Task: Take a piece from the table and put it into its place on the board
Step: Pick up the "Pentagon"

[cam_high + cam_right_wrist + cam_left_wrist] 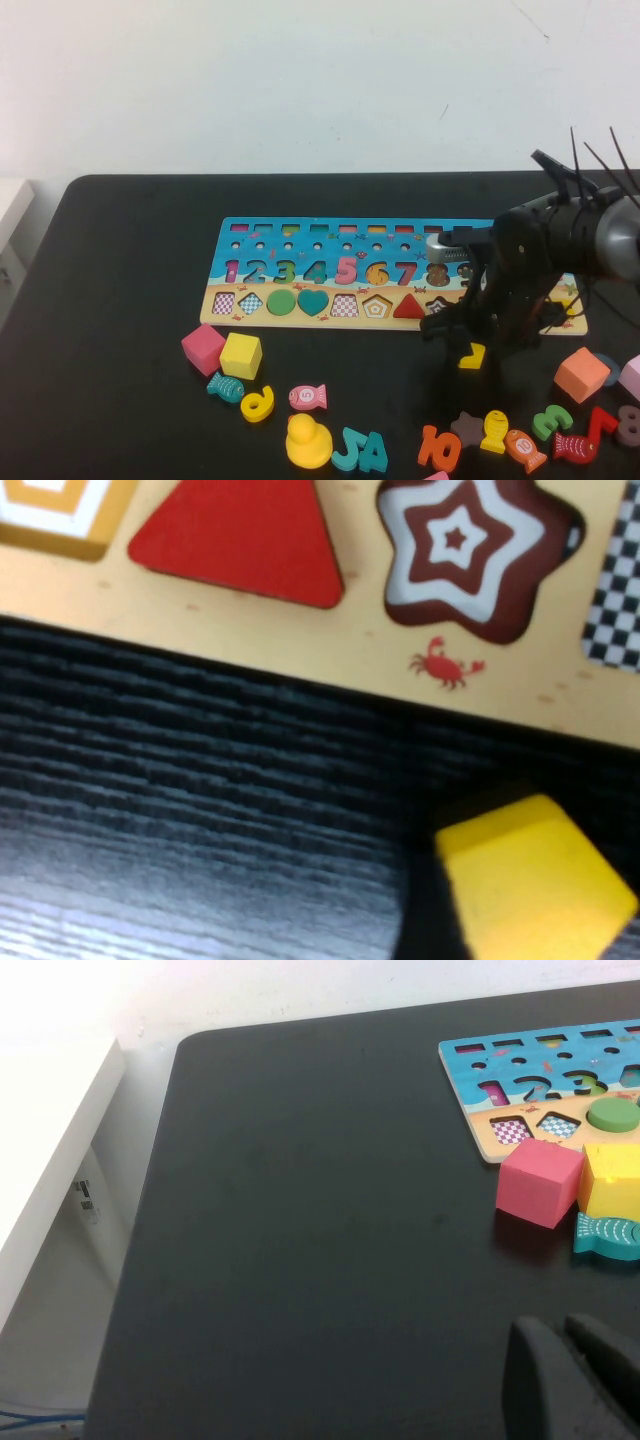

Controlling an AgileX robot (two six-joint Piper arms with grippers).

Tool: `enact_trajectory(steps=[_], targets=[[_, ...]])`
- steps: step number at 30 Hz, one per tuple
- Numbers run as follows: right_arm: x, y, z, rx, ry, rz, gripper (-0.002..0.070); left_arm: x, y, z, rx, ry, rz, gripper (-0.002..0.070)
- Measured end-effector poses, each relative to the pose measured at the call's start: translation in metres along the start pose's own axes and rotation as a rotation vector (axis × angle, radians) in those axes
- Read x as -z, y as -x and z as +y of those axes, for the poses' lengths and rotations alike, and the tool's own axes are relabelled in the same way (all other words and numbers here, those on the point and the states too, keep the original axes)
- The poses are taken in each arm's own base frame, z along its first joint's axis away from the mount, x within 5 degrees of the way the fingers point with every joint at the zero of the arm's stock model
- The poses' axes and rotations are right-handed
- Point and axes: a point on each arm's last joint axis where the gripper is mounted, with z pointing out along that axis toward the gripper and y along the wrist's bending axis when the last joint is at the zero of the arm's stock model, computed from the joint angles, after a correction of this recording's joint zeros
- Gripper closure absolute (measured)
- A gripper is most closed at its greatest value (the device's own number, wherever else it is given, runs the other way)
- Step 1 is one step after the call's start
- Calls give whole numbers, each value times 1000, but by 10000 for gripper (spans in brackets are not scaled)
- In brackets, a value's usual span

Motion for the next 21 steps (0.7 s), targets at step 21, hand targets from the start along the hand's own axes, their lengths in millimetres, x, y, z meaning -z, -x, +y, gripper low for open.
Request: enact_trajectory(steps=[21], targets=[[40, 6, 4, -2, 55, -85, 309, 0, 0, 0, 0, 0, 0, 676]])
